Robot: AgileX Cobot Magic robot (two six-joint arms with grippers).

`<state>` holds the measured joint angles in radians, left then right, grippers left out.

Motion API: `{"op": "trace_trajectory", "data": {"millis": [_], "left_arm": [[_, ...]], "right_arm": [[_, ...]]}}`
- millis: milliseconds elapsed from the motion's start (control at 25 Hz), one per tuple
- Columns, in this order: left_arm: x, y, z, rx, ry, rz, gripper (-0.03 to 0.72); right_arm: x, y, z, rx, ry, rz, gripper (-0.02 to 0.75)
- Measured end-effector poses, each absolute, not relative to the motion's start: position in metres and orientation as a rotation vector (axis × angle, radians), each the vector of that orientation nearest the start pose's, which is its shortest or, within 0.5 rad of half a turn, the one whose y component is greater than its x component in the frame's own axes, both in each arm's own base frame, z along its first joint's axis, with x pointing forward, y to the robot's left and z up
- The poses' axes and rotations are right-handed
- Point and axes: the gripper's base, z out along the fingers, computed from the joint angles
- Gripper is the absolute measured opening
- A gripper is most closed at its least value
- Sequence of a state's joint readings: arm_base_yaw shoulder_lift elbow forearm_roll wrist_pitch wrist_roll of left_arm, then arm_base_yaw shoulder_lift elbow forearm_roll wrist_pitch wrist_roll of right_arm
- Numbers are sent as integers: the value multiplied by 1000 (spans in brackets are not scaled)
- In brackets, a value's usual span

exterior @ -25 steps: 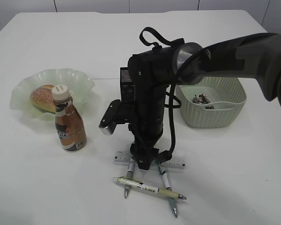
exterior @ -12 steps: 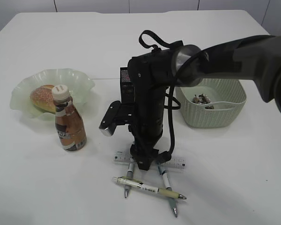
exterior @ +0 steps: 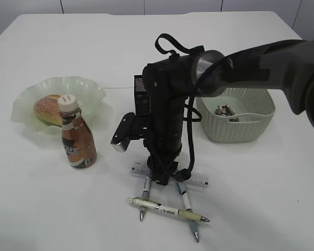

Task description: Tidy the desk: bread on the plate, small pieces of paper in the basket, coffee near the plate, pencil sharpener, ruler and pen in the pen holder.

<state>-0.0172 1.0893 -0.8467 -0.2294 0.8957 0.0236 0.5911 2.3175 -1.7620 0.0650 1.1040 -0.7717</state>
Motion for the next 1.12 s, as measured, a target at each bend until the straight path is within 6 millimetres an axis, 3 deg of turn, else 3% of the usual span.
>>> {"op": "trace_trajectory", "data": {"millis": [200, 360, 560, 800, 960, 1120], "left_arm": [[200, -20, 296, -73, 2612, -282, 416], [200, -20, 296, -73, 2612, -282, 416], [200, -20, 296, -72, 2617, -283, 416], [199, -20, 296, -71, 2627, -284, 416], [199, -20, 295, -70, 2632, -285, 416], [198, -20, 295, -70, 2635, -285, 416]], "right_arm": [[372, 258, 122, -1933, 2473, 113, 279], [374, 254, 145, -1858, 2461, 167, 279], [388, 223, 196, -1678, 2405, 311, 279], [410, 175, 248, -1457, 2164, 646, 280], [426, 154, 262, -1325, 2003, 724, 279], [440, 152, 270, -1186, 1828, 766, 280]]}}
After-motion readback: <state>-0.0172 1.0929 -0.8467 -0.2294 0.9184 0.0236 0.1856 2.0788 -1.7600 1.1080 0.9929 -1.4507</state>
